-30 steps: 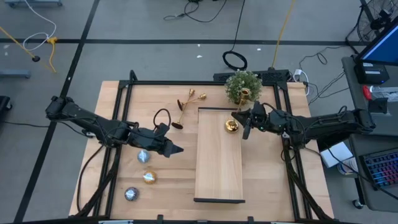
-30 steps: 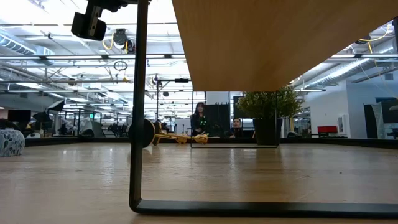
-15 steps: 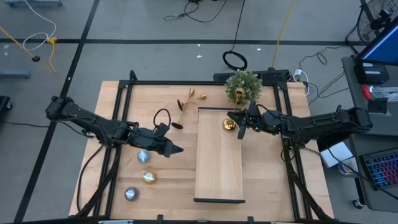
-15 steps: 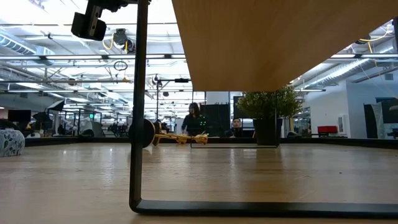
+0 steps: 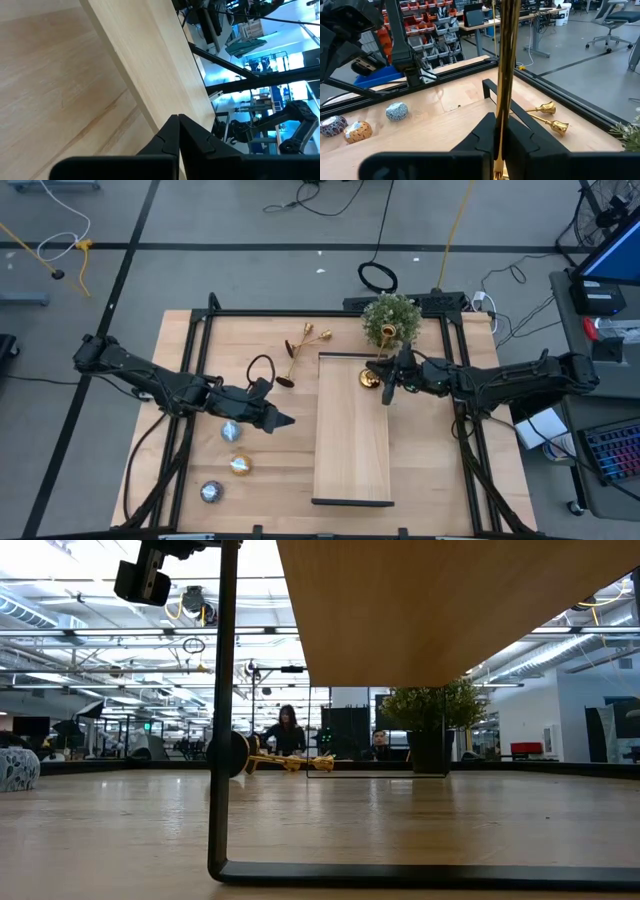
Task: Pick & Place candle stick holders
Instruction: Put the right gold candle holder on the shelf, then adjust the shelf
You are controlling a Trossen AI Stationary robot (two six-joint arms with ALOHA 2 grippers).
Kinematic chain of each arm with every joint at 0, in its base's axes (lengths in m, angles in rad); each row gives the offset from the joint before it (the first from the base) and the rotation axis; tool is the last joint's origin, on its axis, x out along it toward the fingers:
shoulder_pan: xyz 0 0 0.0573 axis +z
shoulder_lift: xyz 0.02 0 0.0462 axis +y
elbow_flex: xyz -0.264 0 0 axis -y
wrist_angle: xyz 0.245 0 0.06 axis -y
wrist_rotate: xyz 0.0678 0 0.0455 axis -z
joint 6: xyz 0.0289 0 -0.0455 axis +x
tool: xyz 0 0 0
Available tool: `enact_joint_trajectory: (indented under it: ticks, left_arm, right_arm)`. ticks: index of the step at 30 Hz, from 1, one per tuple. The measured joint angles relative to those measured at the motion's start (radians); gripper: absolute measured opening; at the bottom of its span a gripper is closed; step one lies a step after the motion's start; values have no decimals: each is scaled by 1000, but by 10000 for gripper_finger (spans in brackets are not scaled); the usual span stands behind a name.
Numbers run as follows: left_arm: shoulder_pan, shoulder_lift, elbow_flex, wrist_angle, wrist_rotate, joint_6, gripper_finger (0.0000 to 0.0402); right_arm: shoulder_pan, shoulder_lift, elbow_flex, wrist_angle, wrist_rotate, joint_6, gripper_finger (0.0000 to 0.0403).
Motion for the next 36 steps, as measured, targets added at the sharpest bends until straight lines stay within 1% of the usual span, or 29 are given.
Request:
enact_joint_trajectory:
  ticks: [6, 9, 14, 19, 22, 28, 36]
  left_arm:
    - [0, 0, 0, 0, 0, -5, 19]
    - [0, 0, 0, 0, 0, -5, 17]
    - [0, 0, 0, 0, 0, -6, 3]
    - [0, 0, 0, 1, 0, -8, 18]
    - [0, 0, 0, 1, 0, -8, 19]
    - [0, 0, 0, -1, -1, -1, 3]
    - [0, 0, 0, -13, -1, -1, 19]
  right_arm:
    - [0, -1, 0, 7, 0, 0, 70]
    - [0, -1, 0, 27, 0, -2, 94]
    - [0, -1, 1, 79, 1, -19, 137]
    - [0, -1, 1, 117, 2, -23, 177]
    - [0, -8, 1, 118, 3, -24, 197]
    - [0, -41, 2, 106, 6, -23, 225]
    - [0, -173, 2, -63, 5, -12, 233]
